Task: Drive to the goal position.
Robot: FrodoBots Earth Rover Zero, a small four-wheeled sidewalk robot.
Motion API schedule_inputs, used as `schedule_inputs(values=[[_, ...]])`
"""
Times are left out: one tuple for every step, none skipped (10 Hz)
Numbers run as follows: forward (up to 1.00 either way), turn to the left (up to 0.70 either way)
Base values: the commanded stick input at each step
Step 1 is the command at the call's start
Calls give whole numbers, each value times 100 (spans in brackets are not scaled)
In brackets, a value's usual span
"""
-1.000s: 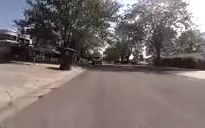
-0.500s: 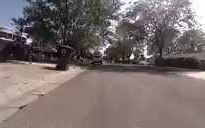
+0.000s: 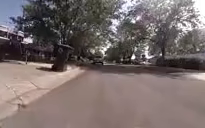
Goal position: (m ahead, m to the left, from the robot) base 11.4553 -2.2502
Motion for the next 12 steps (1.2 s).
schedule_inputs(values=[[100,0],[100,0],[100,0],[100,0],[100,0],[100,0],[100,0],[100,0],[100,0],[100,0],[100,0],[100,0]])
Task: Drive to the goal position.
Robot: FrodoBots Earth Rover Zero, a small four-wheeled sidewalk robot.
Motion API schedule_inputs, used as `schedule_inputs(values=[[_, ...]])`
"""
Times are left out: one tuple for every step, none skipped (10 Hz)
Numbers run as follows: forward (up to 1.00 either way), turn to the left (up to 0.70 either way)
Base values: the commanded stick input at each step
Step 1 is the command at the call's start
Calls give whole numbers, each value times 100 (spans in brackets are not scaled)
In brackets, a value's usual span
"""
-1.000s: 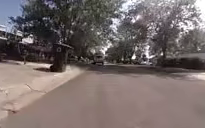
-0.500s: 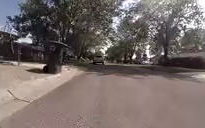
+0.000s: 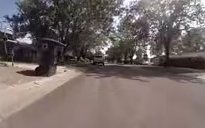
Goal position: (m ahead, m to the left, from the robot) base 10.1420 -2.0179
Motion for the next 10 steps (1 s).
schedule_inputs(values=[[100,0],[100,0],[100,0],[100,0],[100,0],[100,0],[100,0],[100,0],[100,0],[100,0]])
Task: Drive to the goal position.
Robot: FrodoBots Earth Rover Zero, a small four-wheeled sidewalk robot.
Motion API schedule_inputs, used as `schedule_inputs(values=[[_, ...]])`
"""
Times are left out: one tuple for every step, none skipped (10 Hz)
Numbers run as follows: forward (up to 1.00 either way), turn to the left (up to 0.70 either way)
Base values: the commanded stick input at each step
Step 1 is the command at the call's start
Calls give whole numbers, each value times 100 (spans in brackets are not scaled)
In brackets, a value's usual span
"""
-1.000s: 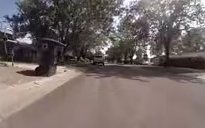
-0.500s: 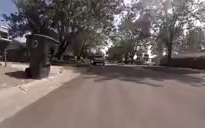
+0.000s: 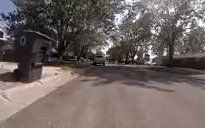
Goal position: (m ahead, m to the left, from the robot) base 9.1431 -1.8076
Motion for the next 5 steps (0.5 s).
schedule_inputs(values=[[100,0],[100,0],[100,0],[100,0],[100,0]])
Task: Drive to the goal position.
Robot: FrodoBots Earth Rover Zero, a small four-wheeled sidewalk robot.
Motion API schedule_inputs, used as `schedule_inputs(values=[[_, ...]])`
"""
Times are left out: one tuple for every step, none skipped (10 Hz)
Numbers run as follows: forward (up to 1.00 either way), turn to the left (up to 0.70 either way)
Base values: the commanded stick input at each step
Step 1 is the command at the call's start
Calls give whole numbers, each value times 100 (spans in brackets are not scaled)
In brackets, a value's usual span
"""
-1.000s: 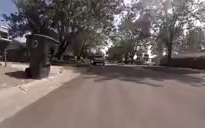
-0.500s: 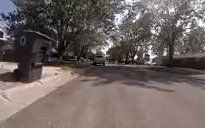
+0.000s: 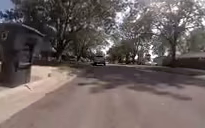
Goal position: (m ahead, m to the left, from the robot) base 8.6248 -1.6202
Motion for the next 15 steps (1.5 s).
schedule_inputs(values=[[100,0],[100,0],[100,0],[100,0],[100,0],[100,0],[100,0],[100,0],[100,0],[100,0],[100,0],[100,0],[100,0],[100,0],[100,-2]])
